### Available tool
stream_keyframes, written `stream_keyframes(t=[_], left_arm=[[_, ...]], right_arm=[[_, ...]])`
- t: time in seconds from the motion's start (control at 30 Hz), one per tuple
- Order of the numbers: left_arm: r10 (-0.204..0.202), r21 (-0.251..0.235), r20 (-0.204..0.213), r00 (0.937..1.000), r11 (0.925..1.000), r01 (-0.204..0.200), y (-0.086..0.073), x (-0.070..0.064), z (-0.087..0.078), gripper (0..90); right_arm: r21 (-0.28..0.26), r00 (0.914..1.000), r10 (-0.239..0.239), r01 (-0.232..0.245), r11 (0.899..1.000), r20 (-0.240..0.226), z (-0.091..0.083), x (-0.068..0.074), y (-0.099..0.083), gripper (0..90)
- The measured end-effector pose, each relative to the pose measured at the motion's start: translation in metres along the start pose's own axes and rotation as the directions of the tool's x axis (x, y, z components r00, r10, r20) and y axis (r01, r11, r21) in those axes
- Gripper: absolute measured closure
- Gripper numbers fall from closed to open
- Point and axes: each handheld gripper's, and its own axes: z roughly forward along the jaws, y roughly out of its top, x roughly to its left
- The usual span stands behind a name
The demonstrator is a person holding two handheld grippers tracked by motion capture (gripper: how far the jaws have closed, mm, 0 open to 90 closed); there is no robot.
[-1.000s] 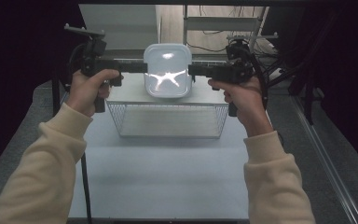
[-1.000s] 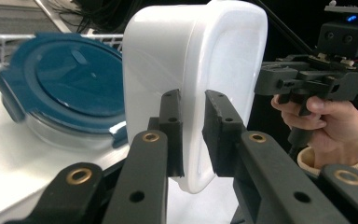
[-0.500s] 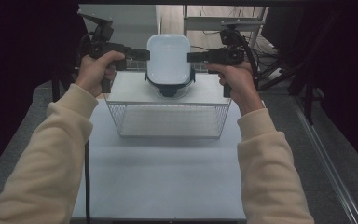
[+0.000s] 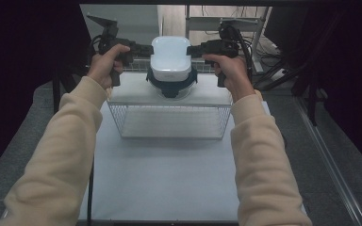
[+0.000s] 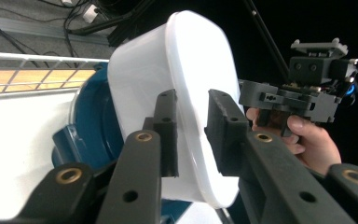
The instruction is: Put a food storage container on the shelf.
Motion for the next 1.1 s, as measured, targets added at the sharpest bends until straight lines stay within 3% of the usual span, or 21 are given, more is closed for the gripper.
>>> stream_keyframes(t=[0.13,0.23,0.3,0.33,0.4,0.5,0.57,0.63,0.73,0.77,0.8,0.87,0.93,0.97,1.0,1.1], left_arm=[[-0.022,-0.006,0.009,0.9997,0.9997,0.022,0.000,0.007,0.004,71.1],[-0.016,-0.012,-0.015,0.9998,0.9998,0.016,-0.002,0.008,0.008,67.9],[-0.017,-0.040,-0.002,0.9999,0.9991,0.017,-0.004,0.008,0.008,65.4],[-0.017,-0.052,-0.007,0.9998,0.9985,0.017,-0.004,0.007,0.008,58.9],[0.013,-0.093,-0.056,0.9983,0.9955,-0.018,-0.007,0.001,0.001,45.7],[0.111,-0.114,-0.106,0.9882,0.9859,-0.123,-0.019,-0.014,-0.016,35.6],[0.182,-0.118,-0.136,0.9738,0.9729,-0.199,-0.036,-0.025,-0.029,32.3],[0.251,-0.113,-0.154,0.9556,0.9563,-0.270,-0.059,-0.034,-0.042,29.9],[0.304,-0.113,-0.165,0.9383,0.9392,-0.324,-0.091,-0.039,-0.056,27.0],[0.331,-0.114,-0.164,0.9293,0.9293,-0.351,-0.108,-0.040,-0.064,26.6],[0.338,-0.121,-0.167,0.9263,0.9255,-0.359,-0.117,-0.040,-0.067,25.8],[0.363,-0.114,-0.178,0.9148,0.9157,-0.385,-0.137,-0.039,-0.072,25.3],[0.380,-0.106,-0.193,0.9046,0.9084,-0.404,-0.158,-0.037,-0.074,24.8],[0.405,-0.082,-0.205,0.8910,0.9000,-0.428,-0.174,-0.034,-0.074,24.5],[0.418,-0.070,-0.208,0.8842,0.8953,-0.440,-0.186,-0.031,-0.075,24.1],[0.430,-0.038,-0.219,0.8757,0.8930,-0.448,-0.221,-0.017,-0.074,23.5]], right_arm=[[-0.014,0.9991,0.041,-0.041,0.999,0.007,0.005,-0.005,0.001,69.8],[-0.016,0.9981,0.060,-0.060,0.998,0.012,0.007,-0.008,-0.001,68.1],[-0.023,0.9978,0.067,-0.067,0.998,-0.001,0.007,-0.010,-0.003,63.8],[-0.037,0.9972,0.071,-0.072,0.997,-0.024,0.006,-0.011,-0.004,57.8],[-0.085,0.9986,0.052,-0.053,0.995,-0.012,-0.001,-0.008,-0.006,50.1],[-0.132,0.9988,-0.046,0.048,0.990,0.014,-0.021,0.003,-0.014,43.6],[-0.133,0.9872,-0.148,0.155,0.979,0.059,-0.037,0.013,-0.026,41.4],[-0.129,0.9705,-0.230,0.238,0.963,0.071,-0.054,0.020,-0.042,38.2],[-0.115,0.9460,-0.314,0.322,0.940,0.080,-0.076,0.027,-0.073,33.1],[-0.110,0.9360,-0.341,0.349,0.931,0.086,-0.081,0.028,-0.084,31.6],[-0.106,0.9229,-0.374,0.382,0.918,0.091,-0.089,0.029,-0.100,30.0],[-0.097,0.9095,-0.403,0.412,0.906,0.104,-0.095,0.030,-0.116,28.3],[-0.088,0.8884,-0.439,0.452,0.888,0.133,-0.101,0.029,-0.139,26.6],[-0.082,0.8798,-0.453,0.467,0.881,0.144,-0.104,0.027,-0.147,26.2],[-0.078,0.8708,-0.467,0.482,0.873,0.154,-0.107,0.025,-0.161,26.0],[-0.067,0.8585,-0.484,0.500,0.864,0.171,-0.113,0.013,-0.195,25.8]])
